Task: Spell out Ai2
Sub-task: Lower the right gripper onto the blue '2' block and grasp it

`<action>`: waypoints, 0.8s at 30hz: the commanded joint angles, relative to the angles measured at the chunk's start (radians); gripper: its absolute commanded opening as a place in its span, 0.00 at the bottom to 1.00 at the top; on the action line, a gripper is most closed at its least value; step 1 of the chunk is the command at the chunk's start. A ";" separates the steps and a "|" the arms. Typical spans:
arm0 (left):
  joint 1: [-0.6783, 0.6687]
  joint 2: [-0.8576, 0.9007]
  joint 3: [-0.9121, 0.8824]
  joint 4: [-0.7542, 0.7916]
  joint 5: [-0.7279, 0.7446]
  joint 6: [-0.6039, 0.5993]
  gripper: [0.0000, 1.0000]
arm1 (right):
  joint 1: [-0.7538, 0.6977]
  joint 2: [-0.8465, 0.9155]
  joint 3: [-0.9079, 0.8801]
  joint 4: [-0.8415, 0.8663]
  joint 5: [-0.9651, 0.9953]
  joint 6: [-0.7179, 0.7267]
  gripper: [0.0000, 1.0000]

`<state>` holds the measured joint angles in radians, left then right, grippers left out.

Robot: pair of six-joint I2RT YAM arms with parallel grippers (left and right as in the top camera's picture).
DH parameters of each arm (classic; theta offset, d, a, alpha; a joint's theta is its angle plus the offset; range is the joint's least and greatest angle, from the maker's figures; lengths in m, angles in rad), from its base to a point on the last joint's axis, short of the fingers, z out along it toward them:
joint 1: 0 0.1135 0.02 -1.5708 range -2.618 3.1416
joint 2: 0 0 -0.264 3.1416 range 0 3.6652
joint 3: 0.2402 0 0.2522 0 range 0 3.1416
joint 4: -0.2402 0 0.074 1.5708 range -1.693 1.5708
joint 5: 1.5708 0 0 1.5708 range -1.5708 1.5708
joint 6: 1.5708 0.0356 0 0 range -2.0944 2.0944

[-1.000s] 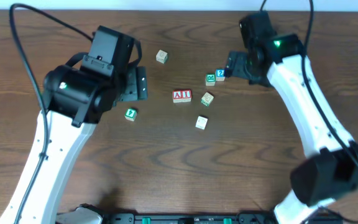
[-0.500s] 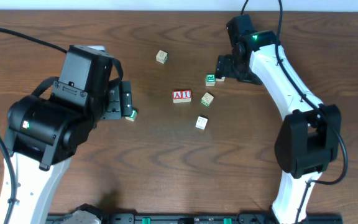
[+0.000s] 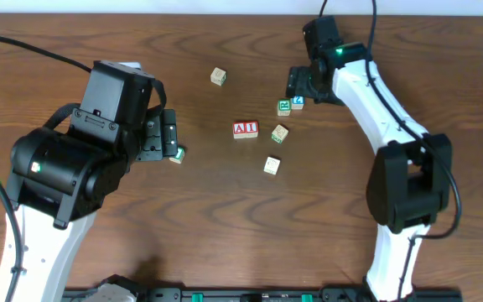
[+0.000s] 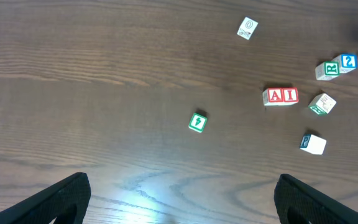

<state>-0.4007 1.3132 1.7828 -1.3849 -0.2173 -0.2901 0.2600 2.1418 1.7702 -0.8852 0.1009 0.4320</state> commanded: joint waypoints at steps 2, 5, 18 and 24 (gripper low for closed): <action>0.002 0.002 0.014 -0.001 -0.019 0.010 0.95 | 0.000 0.060 0.013 0.007 -0.015 -0.026 0.92; 0.002 0.002 0.014 0.000 -0.019 0.010 0.95 | 0.000 0.081 0.013 0.010 -0.011 -0.026 0.92; 0.002 0.002 0.014 -0.001 -0.019 0.010 0.95 | -0.001 0.119 0.013 0.029 0.016 -0.045 0.73; 0.002 0.002 0.014 -0.008 -0.022 0.053 0.95 | 0.000 0.135 0.013 0.036 0.019 -0.046 0.71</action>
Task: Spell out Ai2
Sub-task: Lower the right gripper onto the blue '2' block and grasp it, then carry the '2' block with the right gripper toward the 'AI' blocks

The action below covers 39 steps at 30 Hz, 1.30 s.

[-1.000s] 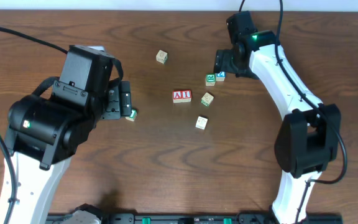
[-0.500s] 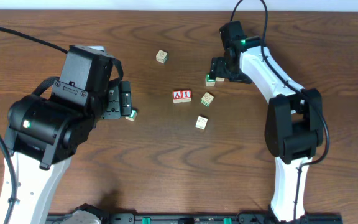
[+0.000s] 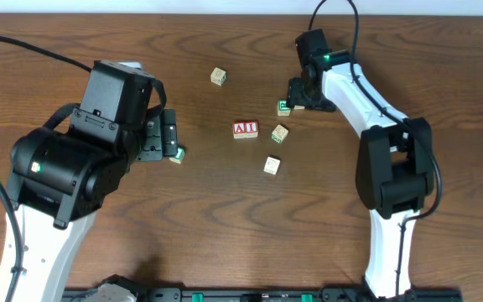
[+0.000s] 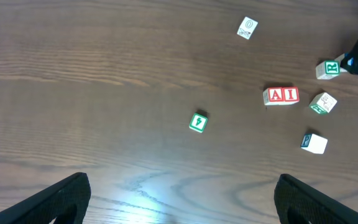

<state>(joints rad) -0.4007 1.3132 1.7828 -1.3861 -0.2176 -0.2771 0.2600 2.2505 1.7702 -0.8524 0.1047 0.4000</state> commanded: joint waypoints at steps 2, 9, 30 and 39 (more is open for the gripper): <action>0.002 0.002 0.014 -0.013 -0.016 0.045 0.95 | 0.000 0.026 0.013 0.005 0.015 -0.024 0.71; 0.002 0.001 0.014 -0.051 -0.011 0.069 0.95 | 0.000 0.026 0.013 0.047 0.015 -0.069 0.75; 0.001 -0.044 0.023 -0.070 -0.010 0.098 0.95 | 0.002 0.026 0.013 0.047 0.019 -0.056 0.18; 0.001 -0.197 0.060 -0.124 -0.005 0.098 0.95 | 0.003 0.000 0.014 0.015 0.018 -0.053 0.11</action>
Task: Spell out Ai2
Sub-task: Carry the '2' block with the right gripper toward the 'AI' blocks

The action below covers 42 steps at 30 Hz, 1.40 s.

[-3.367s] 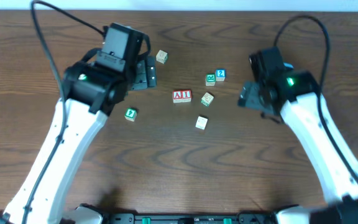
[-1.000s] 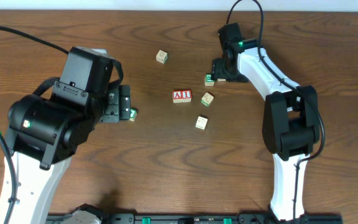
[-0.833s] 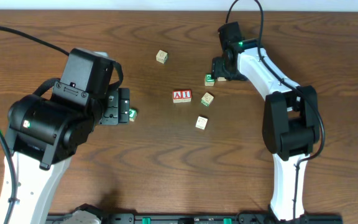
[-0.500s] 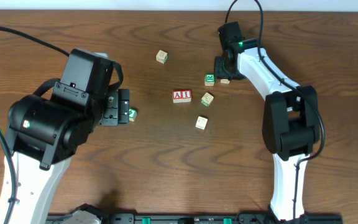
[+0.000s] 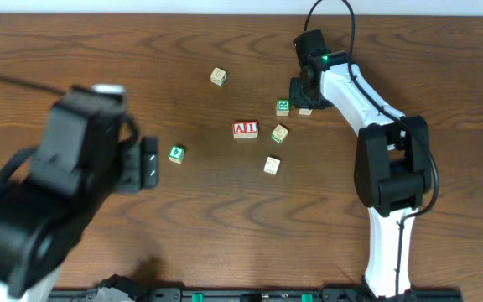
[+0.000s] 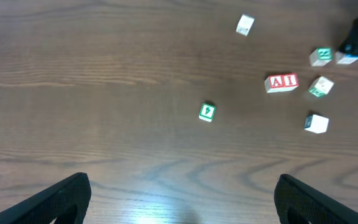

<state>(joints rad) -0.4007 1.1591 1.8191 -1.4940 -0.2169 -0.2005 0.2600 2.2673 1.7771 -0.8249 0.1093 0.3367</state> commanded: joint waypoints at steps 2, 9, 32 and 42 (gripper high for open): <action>0.001 -0.071 0.023 -0.037 0.004 0.022 0.95 | 0.003 -0.039 0.007 -0.023 0.014 0.025 0.10; 0.001 -0.127 0.023 -0.156 0.008 0.021 0.95 | 0.027 -0.114 0.007 -0.081 0.013 0.052 0.02; 0.001 -0.128 0.023 -0.195 0.027 0.021 0.95 | 0.229 -0.136 -0.034 -0.099 0.023 0.146 0.02; 0.001 -0.128 0.023 -0.195 0.026 0.021 0.95 | 0.232 -0.136 -0.135 0.000 0.018 0.164 0.02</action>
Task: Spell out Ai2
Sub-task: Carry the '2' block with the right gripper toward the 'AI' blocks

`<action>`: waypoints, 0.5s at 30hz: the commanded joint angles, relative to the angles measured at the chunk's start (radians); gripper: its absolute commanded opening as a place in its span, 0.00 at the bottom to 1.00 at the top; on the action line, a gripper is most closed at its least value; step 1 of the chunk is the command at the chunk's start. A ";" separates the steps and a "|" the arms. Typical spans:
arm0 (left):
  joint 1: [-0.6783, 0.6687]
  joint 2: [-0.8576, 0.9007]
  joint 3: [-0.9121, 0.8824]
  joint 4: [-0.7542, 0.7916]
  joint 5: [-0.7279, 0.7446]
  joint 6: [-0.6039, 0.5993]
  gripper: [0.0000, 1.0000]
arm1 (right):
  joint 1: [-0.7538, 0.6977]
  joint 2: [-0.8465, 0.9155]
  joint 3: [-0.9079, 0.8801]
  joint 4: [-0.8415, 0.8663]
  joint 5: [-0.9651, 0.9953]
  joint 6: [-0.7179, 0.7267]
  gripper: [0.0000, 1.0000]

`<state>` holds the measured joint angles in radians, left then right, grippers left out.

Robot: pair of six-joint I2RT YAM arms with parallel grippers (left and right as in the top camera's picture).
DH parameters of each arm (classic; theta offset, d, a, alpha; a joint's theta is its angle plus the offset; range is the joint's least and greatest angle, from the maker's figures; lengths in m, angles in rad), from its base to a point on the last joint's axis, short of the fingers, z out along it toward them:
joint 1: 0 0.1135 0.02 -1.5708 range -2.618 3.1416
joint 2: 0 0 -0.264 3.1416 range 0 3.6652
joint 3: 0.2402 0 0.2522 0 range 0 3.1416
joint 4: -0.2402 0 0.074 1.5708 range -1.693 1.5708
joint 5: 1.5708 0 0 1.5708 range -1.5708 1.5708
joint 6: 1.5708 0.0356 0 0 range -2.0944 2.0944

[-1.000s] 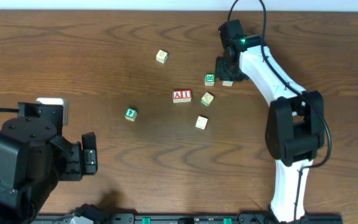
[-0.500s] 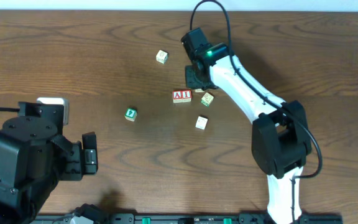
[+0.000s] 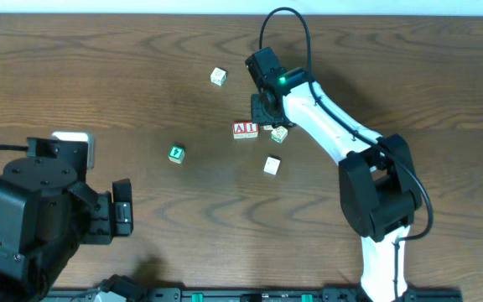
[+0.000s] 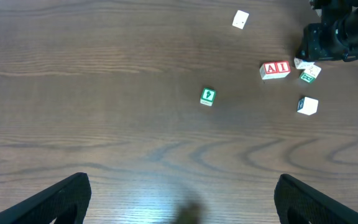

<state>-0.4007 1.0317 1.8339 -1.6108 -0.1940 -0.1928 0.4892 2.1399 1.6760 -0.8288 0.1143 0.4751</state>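
Two red blocks reading A and I (image 3: 244, 129) lie side by side mid-table. My right gripper (image 3: 264, 116) stands at their right end, its tip down over a pale block (image 4: 301, 63) that touches the I; that block's face cannot be read. A green-and-white block (image 3: 280, 133) lies just right of that. My left gripper (image 4: 180, 194) hangs open and empty over bare wood at the near left, far from the blocks. The right jaws are hidden under the wrist.
Loose blocks: a green lightning block (image 3: 175, 153) left of centre, a white one (image 3: 217, 76) at the back, a white-and-blue one (image 3: 272, 165) in front of the word. The right arm (image 3: 325, 117) covers the table behind the word.
My right gripper has moved left from the back right cluster to the right end of the A and I blocks, with a pale block at its tip. My left arm has drawn back toward the near left corner.
First my right gripper stood beside the green R and blue 2 blocks at the back right. Then it was down over the 2 block. Later the 2 block sat apart from the R block. Now a pale block lies against the I. My left arm has retreated.
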 commanded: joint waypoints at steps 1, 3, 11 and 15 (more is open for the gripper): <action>0.001 -0.001 0.008 -0.078 0.004 0.014 0.95 | 0.002 -0.008 -0.041 0.007 0.013 0.026 0.01; 0.001 -0.001 0.008 -0.078 0.004 0.014 0.95 | 0.002 -0.008 -0.056 0.018 0.013 0.026 0.02; 0.002 -0.001 0.008 -0.078 0.003 0.014 0.95 | 0.002 -0.008 -0.066 0.077 0.000 0.026 0.07; 0.001 -0.001 0.008 -0.073 0.003 0.014 0.95 | 0.003 -0.010 -0.066 0.088 0.001 0.026 0.04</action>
<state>-0.4007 1.0321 1.8339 -1.6108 -0.1905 -0.1856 0.4892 2.1250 1.6165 -0.7452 0.1120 0.4866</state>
